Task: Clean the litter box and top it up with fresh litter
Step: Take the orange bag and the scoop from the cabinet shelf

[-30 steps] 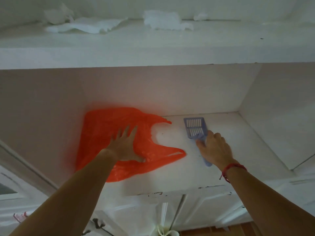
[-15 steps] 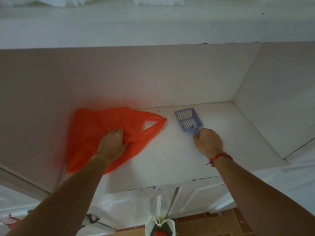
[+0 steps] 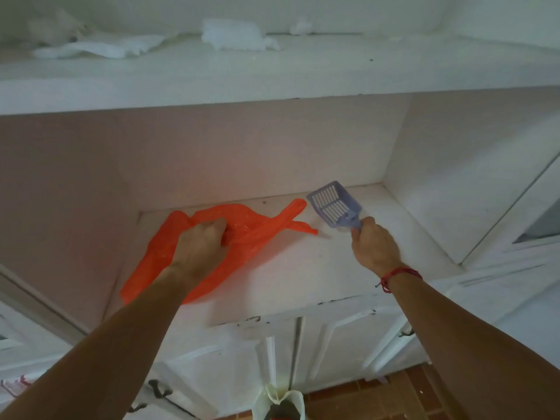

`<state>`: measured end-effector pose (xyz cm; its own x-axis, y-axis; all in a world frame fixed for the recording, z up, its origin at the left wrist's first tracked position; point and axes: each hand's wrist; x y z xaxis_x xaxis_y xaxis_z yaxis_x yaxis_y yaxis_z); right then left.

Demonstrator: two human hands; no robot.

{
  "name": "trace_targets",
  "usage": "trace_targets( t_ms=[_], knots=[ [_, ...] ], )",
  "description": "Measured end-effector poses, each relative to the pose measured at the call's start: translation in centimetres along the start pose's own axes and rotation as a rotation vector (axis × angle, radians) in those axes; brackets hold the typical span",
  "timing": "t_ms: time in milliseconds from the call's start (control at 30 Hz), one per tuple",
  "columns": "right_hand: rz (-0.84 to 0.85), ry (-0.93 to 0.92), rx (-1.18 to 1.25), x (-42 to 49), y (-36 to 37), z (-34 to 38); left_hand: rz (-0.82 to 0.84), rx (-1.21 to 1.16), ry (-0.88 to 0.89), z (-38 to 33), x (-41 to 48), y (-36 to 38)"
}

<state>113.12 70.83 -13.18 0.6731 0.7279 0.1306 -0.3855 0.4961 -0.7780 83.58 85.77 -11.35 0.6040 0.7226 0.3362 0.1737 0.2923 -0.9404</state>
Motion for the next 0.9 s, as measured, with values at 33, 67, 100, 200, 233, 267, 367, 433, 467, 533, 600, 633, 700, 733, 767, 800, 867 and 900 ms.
trace_targets(
  t_ms=[33,67,100,200,233,267,367,433,467,533,600,633,700,733,767,800,867,900],
  knots=[
    [-0.007,-0.002,0.020,-0.1,-0.5,-0.2,-0.002,0.001,0.009,-0.4,-0.1,-0.4],
    [-0.014,-0.005,0.036,-0.4,-1.0,-0.4,-0.011,0.000,0.022,-0.9,-0.1,-0.7],
    [-0.022,-0.010,0.044,-0.7,-1.6,-0.6,-0.019,-0.006,0.036,-1.4,0.0,-1.0],
    [-0.053,-0.024,0.066,-2.2,-3.7,-1.8,-0.053,-0.040,0.100,-3.7,0.3,-1.8],
    [-0.062,-0.027,0.069,-2.8,-4.4,-2.3,-0.070,-0.053,0.123,-4.6,0.5,-1.9],
    [-0.069,-0.027,0.070,-3.4,-5.2,-2.7,-0.083,-0.065,0.147,-5.7,0.6,-2.1],
    [-0.082,0.005,0.089,-5.5,-7.3,-4.4,-0.087,-0.093,0.225,-8.7,1.1,-2.4],
    [-0.098,0.039,0.108,-7.0,-8.6,-5.6,-0.083,-0.117,0.269,-10.3,1.4,-2.5],
    [-0.107,0.049,0.115,-7.8,-9.2,-6.2,-0.089,-0.130,0.290,-11.0,1.6,-2.5],
    [-0.129,0.059,0.109,-9.6,-10.4,-7.2,-0.122,-0.168,0.338,-12.5,2.0,-2.7],
    [-0.152,0.093,0.082,-11.6,-11.3,-8.3,-0.144,-0.219,0.402,-14.1,1.8,-2.5],
    [-0.168,0.130,0.063,-12.6,-11.6,-8.8,-0.144,-0.244,0.441,-14.8,1.4,-2.4],
    [-0.217,0.215,0.041,-14.9,-11.8,-9.6,-0.142,-0.286,0.528,-16.1,0.5,-2.2],
    [-0.243,0.250,0.035,-16.3,-11.8,-10.0,-0.146,-0.308,0.572,-16.6,-0.1,-2.1],
    [-0.266,0.285,0.023,-17.8,-11.6,-10.1,-0.148,-0.332,0.611,-17.1,-0.5,-2.0],
    [-0.285,0.314,0.013,-19.4,-11.4,-10.3,-0.145,-0.354,0.644,-17.5,-1.0,-2.0],
    [-0.319,0.379,-0.002,-22.8,-11.0,-10.5,-0.136,-0.389,0.701,-18.3,-2.3,-1.8],
    [-0.343,0.412,-0.007,-24.6,-10.9,-10.5,-0.138,-0.407,0.731,-18.8,-3.0,-1.8]
  ],
)
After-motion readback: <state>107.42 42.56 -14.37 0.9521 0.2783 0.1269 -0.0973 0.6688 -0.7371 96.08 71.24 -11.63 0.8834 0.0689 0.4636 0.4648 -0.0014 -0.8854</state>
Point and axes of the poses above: each hand's wrist, its own x-axis towards the middle knuckle, its own y-axis out of the palm, z = x × y, and after that the axes turned 12 degrees about x, right-handed
